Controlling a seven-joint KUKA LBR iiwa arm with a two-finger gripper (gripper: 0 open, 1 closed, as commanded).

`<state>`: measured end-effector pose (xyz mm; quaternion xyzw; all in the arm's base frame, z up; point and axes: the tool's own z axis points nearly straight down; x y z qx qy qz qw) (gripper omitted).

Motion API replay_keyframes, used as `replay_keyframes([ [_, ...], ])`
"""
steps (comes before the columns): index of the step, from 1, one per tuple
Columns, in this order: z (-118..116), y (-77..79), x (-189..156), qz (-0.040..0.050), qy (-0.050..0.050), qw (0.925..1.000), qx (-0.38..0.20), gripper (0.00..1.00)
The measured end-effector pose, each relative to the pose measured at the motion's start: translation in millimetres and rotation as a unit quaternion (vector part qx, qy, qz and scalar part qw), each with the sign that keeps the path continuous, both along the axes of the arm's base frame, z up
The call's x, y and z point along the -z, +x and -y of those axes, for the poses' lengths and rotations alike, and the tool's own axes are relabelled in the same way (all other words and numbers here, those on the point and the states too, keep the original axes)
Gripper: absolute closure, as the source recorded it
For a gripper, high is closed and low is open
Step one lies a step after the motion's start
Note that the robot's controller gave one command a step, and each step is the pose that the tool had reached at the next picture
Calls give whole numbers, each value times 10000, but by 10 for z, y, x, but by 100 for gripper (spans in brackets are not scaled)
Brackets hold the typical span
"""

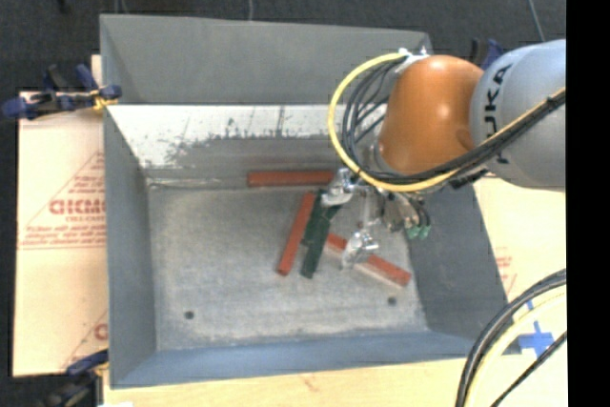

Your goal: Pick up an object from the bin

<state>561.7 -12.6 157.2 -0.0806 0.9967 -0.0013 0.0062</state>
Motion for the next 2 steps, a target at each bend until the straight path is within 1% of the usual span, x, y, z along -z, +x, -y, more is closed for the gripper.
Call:
replay_keyframes([
  [1, -249, 188, 201, -79, 1, 9909, -1341, 0],
  [2, -247, 339, 239, -28, -14, 9812, -1928, 0],
])
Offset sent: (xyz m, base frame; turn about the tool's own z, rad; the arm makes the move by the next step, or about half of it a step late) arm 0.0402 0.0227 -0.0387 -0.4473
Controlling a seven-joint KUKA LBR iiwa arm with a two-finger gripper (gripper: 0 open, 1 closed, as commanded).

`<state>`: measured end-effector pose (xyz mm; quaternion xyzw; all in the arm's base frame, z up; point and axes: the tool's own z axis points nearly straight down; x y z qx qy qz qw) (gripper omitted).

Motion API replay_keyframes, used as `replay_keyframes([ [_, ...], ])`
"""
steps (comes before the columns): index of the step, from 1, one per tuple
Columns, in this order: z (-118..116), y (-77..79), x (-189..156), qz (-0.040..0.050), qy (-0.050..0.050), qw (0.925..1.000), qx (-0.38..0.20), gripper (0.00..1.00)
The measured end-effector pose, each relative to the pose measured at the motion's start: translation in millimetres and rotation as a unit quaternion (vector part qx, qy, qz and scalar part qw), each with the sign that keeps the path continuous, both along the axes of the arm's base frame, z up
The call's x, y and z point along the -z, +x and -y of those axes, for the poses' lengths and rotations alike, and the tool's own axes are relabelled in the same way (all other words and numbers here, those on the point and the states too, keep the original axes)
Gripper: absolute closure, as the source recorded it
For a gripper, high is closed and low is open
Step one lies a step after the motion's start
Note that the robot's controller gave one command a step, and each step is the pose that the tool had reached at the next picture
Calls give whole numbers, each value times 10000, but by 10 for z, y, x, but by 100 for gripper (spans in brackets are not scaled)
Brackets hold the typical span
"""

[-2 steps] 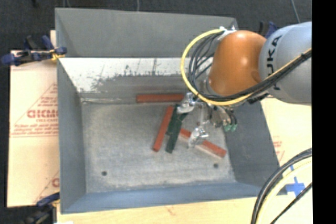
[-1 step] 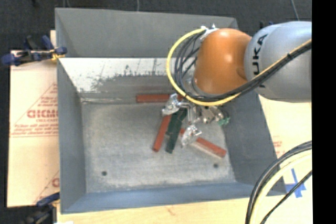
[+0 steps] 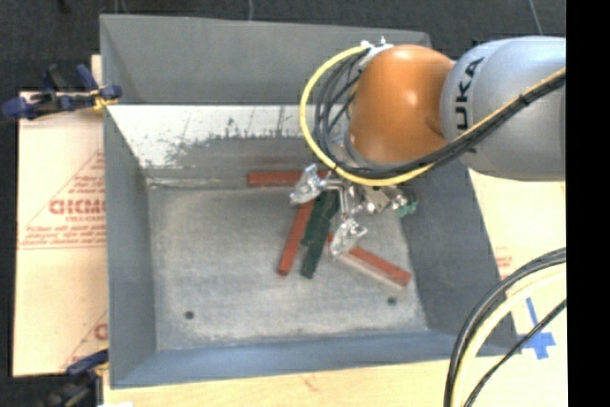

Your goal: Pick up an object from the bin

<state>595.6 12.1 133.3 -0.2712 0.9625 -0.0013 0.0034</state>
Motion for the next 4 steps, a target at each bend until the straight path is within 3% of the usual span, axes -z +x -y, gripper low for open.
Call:
replay_keyframes([
  [1, -110, 218, 533, -2, -11, 9928, -1198, 0],
  [2, -113, 216, 504, 16, 3, 9928, -1200, 100],
  [4, -112, 200, 477, -11, 5, 9928, -1197, 100],
])
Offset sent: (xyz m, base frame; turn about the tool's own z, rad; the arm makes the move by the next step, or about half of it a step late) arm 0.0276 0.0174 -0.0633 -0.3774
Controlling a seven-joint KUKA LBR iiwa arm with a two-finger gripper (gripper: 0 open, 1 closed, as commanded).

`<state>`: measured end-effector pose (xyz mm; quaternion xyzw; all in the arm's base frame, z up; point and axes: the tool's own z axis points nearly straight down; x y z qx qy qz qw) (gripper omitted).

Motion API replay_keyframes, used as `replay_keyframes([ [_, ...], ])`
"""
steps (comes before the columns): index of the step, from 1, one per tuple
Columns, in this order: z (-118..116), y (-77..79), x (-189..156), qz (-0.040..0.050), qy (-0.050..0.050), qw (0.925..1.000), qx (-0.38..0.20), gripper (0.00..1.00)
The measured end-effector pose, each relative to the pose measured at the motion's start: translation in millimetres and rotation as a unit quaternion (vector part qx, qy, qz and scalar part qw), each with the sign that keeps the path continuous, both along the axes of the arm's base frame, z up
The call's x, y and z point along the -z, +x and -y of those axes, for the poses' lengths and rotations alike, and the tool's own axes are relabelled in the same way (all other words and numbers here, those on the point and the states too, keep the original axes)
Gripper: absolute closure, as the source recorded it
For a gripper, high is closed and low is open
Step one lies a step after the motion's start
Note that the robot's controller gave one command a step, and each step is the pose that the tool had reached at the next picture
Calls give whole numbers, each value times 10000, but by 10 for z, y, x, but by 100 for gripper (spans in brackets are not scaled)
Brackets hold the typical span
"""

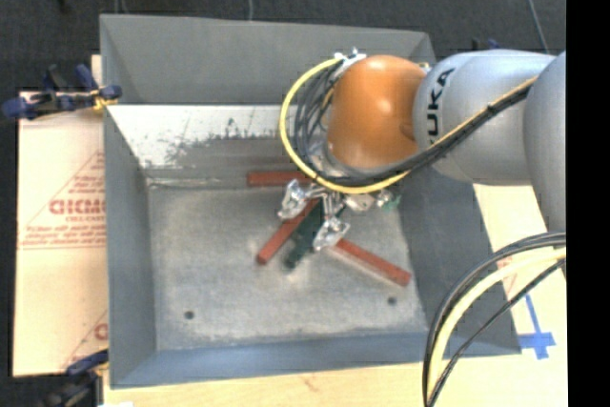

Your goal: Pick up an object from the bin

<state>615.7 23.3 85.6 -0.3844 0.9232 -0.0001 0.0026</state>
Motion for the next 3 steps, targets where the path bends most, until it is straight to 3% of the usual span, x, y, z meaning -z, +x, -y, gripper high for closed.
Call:
replay_keyframes([
  [1, 1, -30, -192, -55, -5, 10000, 0, 100],
  [3, 3, -3, -572, -4, -8, 10000, 3, 100],
])
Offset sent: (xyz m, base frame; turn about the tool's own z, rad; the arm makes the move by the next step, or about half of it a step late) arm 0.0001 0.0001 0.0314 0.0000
